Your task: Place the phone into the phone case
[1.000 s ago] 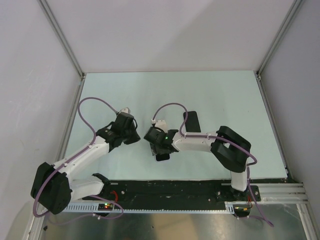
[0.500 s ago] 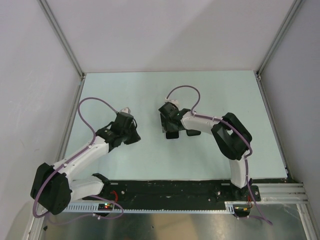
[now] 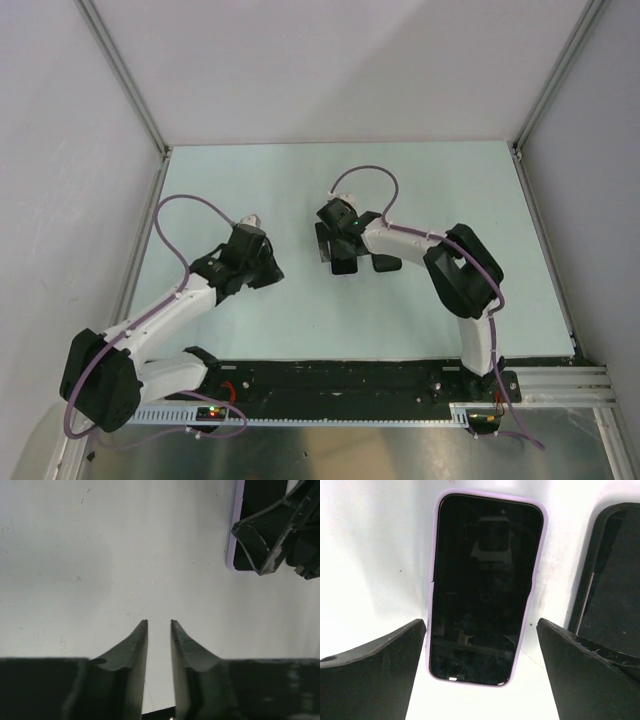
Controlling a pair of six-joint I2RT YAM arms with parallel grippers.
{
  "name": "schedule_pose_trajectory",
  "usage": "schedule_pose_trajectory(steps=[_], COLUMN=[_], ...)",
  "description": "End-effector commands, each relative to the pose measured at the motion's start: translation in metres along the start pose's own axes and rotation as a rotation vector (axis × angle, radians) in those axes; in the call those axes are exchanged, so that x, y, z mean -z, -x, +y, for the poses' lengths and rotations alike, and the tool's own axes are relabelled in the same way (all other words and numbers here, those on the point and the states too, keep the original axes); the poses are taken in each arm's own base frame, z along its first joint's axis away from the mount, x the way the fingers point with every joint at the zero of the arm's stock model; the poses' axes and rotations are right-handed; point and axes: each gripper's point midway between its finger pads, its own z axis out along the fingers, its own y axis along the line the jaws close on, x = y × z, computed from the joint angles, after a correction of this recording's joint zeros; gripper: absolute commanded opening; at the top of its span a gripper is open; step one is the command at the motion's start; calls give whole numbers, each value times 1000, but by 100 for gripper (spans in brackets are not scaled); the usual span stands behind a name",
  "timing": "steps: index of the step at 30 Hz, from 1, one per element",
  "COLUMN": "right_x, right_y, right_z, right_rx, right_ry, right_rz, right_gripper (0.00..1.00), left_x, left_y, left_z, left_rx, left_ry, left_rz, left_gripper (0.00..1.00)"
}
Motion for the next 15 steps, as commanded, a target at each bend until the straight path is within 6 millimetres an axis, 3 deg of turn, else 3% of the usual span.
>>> schedule_pose_trajectory(steps=[1, 2, 4, 5, 7, 11, 15], right_x=[55, 65, 86, 99, 122, 163, 189], right_y=[47, 52, 60, 64, 69, 65, 53], right_z=[8, 8, 9, 9, 7, 1, -10], right_rx=[-35, -43, -65, -77, -100, -139, -177], right_ry=[45, 54, 83, 100, 130, 181, 222], right_rz=[-127, -144, -176, -197, -239, -324, -377], right_gripper=[99, 99, 99, 99, 99, 99, 100], left_x=[14, 16, 21, 24, 31, 49, 67], left_y=[20, 23, 29, 32, 41, 57, 72], left_z=[-15, -17, -21, -23, -29, -35, -35], left_rx=[-24, -28, -42, -51, -72, -98, -119], left_ry=[-62, -66, -84, -91, -109, -140, -142], left_rz=[-61, -69, -92, -102, -130, -205, -289], left_gripper=[43, 53, 83, 92, 97, 100, 100])
